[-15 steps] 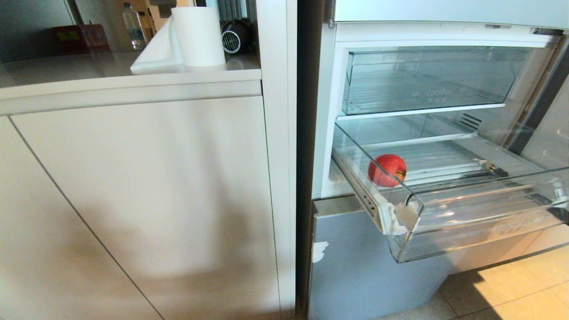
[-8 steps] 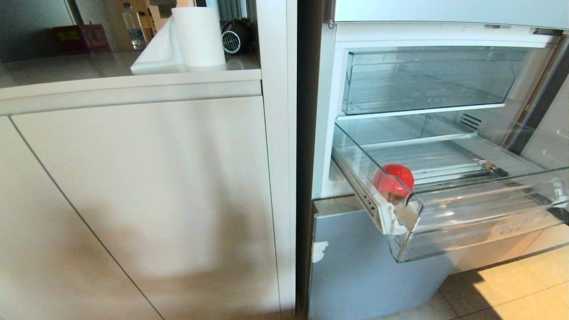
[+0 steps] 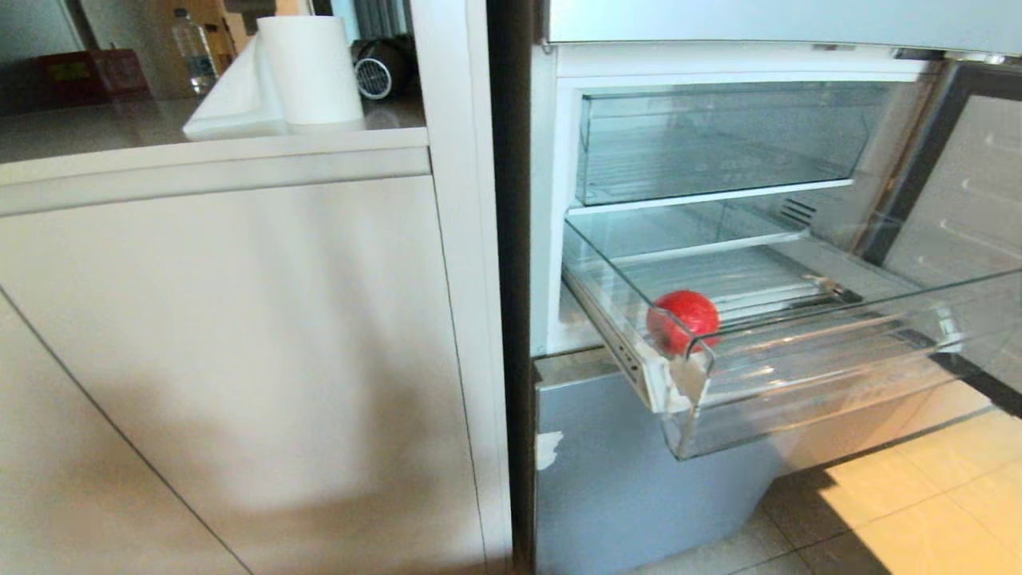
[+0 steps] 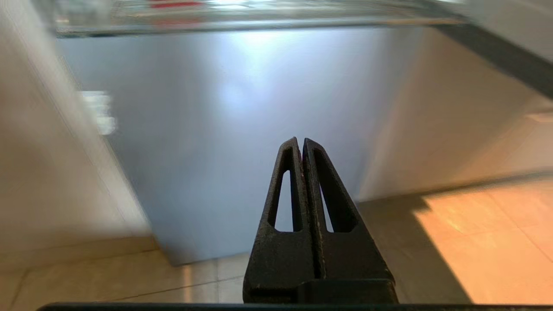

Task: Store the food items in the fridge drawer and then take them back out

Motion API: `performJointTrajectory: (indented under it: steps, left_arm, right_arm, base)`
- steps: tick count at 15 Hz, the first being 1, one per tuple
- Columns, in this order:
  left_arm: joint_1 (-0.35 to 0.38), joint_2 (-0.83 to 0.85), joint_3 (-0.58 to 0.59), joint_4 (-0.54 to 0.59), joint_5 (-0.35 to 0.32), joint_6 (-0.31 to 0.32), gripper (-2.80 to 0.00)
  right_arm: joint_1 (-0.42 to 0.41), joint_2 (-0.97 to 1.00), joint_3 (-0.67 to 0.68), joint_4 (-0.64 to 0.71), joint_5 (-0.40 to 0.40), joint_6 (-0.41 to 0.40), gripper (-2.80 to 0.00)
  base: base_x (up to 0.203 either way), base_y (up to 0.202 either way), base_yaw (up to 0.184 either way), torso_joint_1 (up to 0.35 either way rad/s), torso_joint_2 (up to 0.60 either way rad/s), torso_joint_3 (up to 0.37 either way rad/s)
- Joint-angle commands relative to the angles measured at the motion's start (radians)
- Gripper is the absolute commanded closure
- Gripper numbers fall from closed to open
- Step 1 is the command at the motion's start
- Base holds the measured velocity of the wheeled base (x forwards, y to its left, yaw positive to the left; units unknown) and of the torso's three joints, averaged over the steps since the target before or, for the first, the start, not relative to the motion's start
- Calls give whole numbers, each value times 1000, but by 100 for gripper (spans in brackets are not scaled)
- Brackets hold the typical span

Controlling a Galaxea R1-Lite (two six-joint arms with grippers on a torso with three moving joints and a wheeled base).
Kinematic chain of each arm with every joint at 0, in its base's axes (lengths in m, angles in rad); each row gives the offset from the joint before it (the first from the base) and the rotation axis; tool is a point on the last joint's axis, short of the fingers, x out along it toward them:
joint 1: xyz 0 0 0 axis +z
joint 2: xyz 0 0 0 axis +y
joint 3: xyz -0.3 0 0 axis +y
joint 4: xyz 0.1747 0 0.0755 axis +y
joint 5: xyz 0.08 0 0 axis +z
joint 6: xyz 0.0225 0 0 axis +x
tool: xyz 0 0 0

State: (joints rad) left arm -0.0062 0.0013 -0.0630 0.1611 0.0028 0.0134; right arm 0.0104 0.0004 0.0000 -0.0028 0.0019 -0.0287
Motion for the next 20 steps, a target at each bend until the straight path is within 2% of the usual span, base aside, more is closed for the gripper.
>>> performJointTrajectory:
  steps: [1, 12, 15, 18, 20]
  left_arm:
    - [0, 0, 0, 0, 0, 0, 0]
    - [0, 0, 0, 0, 0, 0, 0]
    - [0, 0, 0, 0, 0, 0, 0]
    - [0, 0, 0, 0, 0, -1, 0]
    - [0, 0, 0, -2, 0, 0, 0]
  right_arm:
    - [0, 1, 0, 1, 1, 0, 0]
    - [0, 1, 0, 0, -2, 20, 0]
    - [-6, 31, -18, -6, -3, -18, 0]
    - [-39, 236, -175, -14, -118, 68, 0]
    - [-162, 425, -265, -41, -153, 153, 0]
  base:
    - [-5, 7, -171, 3, -11, 2]
    - [-1, 8, -171, 3, 3, 4]
    - [0, 3, -64, -1, 3, 2]
    - [0, 0, 0, 0, 0, 0]
    - [0, 0, 0, 0, 0, 0]
